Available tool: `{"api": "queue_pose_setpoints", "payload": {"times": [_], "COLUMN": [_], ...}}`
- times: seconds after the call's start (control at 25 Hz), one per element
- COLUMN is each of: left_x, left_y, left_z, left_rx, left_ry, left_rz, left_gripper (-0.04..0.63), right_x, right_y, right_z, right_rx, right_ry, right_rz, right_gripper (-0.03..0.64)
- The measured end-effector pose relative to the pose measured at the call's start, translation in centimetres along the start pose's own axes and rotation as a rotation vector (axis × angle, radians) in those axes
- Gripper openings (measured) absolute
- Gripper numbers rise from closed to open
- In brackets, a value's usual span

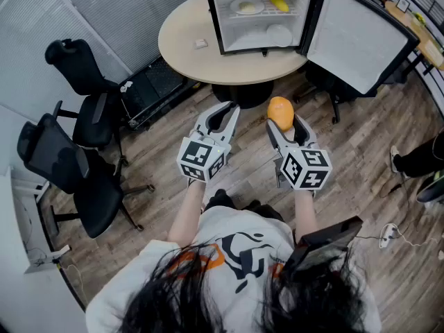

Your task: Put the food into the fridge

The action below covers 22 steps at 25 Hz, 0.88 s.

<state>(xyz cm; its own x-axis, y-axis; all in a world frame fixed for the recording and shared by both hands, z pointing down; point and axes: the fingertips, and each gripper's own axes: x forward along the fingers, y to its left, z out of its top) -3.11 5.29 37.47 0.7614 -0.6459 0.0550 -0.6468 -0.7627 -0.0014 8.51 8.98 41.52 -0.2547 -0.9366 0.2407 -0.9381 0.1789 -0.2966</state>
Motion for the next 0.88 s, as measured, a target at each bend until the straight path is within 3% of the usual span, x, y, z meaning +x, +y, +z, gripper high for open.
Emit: {"api": "queue_pose_setpoints", "payload": {"times": [0.48,0.88], "left_x": [1.3,1.7], "left_y": [-2.1,-3.5], "left_z": [-0.1,-0.4], "left_rx": [0.005,0.021], "left_ry": [0.012,0.032], "left_rz": [-0.023,-0.044], "left_gripper": [0.044,0.044], "right_x": [-0.7,-0.8], "right_y": [-1.5,-1.5], "right_z": [0.5,-0.5], "right_rx": [0.009,-0.026], "right_ry": [-0.033,0.003], "right_rz": [0.013,0.044], "right_gripper": [0.325,0.325]}}
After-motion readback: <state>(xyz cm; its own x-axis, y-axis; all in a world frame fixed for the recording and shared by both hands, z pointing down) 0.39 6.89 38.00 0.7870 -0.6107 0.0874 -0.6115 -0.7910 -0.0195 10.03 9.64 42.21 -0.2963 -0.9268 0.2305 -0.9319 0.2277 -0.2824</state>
